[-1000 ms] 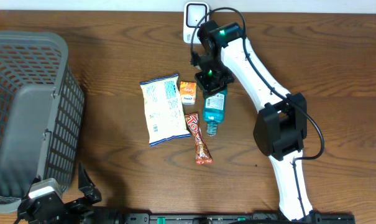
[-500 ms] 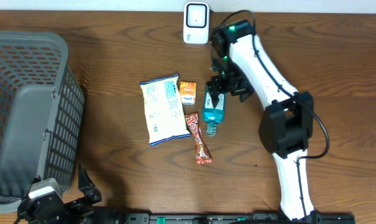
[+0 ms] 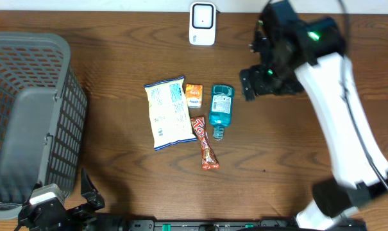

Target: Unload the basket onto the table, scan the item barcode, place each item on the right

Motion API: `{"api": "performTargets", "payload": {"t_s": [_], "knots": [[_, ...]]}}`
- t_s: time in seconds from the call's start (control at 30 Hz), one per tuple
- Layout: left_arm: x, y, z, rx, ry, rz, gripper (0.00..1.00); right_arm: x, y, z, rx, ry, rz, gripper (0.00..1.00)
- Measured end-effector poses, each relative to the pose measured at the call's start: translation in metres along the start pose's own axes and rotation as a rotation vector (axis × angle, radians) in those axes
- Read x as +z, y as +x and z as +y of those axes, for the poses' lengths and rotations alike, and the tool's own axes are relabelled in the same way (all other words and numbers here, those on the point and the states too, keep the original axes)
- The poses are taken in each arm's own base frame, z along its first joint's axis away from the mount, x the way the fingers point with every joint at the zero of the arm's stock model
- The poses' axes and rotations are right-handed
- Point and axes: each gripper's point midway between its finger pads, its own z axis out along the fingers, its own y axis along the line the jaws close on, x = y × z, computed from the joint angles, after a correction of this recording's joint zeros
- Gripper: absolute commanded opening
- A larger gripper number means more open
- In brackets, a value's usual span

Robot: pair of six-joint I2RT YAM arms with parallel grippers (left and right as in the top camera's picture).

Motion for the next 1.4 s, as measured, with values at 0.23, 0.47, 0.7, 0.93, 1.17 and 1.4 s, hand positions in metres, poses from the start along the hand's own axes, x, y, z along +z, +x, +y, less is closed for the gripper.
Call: {"api": "performTargets", "payload": {"t_s": [0.23, 0.47, 0.7, 0.93, 1.17, 1.4], "knots": [[0.000, 0.000, 0.000, 0.000, 0.000, 0.000, 0.98, 0.008, 0.003, -0.002, 0.024, -0.035, -0.207, 0.99], [0.000, 0.000, 0.000, 0.001, 0.000, 0.001, 0.98, 0.109, -0.008, 0.028, 0.027, -0.233, -0.224, 0.99], [0.000, 0.000, 0.000, 0.001, -0.001, 0.001, 0.98, 0.168, -0.007, 0.040, 0.064, -0.331, -0.217, 0.99], [0.000, 0.000, 0.000, 0.000, -0.001, 0.001, 0.98, 0.220, 0.010, 0.038, 0.174, -0.328, -0.074, 0.99], [0.000, 0.000, 0.000, 0.000, -0.001, 0.001, 0.98, 0.247, 0.024, 0.036, 0.236, -0.311, 0.011, 0.99], [0.000, 0.000, 0.000, 0.000, -0.001, 0.001, 0.98, 0.252, 0.022, 0.042, 0.261, -0.349, 0.033, 0.95]]}}
